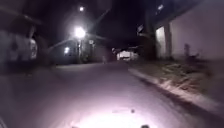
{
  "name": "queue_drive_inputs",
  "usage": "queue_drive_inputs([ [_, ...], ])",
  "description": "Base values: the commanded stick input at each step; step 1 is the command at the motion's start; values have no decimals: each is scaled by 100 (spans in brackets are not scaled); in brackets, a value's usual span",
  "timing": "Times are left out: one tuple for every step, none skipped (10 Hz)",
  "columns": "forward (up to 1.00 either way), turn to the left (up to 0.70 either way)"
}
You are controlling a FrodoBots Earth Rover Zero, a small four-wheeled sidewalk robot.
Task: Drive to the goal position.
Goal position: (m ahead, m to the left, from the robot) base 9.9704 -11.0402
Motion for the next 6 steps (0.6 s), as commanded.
queue_drive_inputs([
  [70, 0],
  [70, 0],
  [70, 0],
  [70, 0],
  [70, 0],
  [70, 0],
])
